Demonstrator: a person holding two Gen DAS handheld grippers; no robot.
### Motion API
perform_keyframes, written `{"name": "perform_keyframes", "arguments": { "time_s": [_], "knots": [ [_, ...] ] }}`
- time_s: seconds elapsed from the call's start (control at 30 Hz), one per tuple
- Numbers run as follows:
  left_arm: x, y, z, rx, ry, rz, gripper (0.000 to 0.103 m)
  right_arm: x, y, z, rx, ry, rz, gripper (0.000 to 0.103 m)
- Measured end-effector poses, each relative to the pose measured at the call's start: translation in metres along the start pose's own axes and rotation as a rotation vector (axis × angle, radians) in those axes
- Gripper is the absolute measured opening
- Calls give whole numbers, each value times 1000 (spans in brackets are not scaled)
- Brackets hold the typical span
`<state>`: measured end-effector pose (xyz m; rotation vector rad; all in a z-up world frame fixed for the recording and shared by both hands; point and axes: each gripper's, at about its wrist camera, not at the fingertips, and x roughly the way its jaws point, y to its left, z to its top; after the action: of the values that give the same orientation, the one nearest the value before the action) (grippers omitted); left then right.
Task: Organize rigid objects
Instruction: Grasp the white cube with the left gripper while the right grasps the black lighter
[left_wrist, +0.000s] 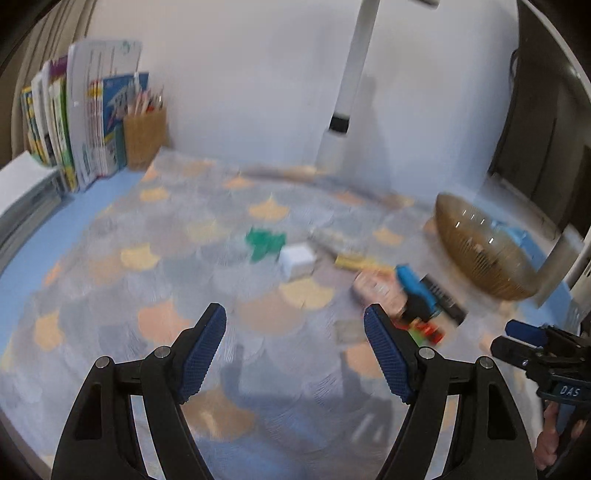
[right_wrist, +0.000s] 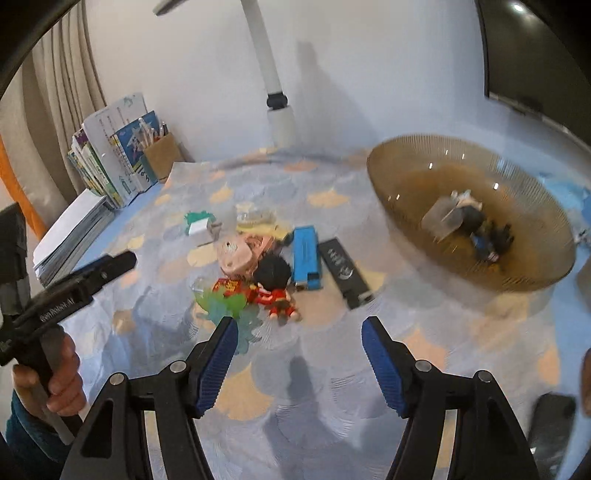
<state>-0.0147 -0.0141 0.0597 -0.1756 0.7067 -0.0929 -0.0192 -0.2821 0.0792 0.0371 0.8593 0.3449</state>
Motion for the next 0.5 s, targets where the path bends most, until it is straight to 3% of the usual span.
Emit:
{"name": "perform_keyframes", "arguments": {
  "time_s": [0.27, 0.5],
  "knots": [
    [22, -2, -17, 25, 60, 22, 76, 25, -15, -14, 72, 1, -22, 68],
    [26, -5, -18, 40, 66, 33, 76, 33, -27, -17, 105, 11, -23, 68]
  ]
}}
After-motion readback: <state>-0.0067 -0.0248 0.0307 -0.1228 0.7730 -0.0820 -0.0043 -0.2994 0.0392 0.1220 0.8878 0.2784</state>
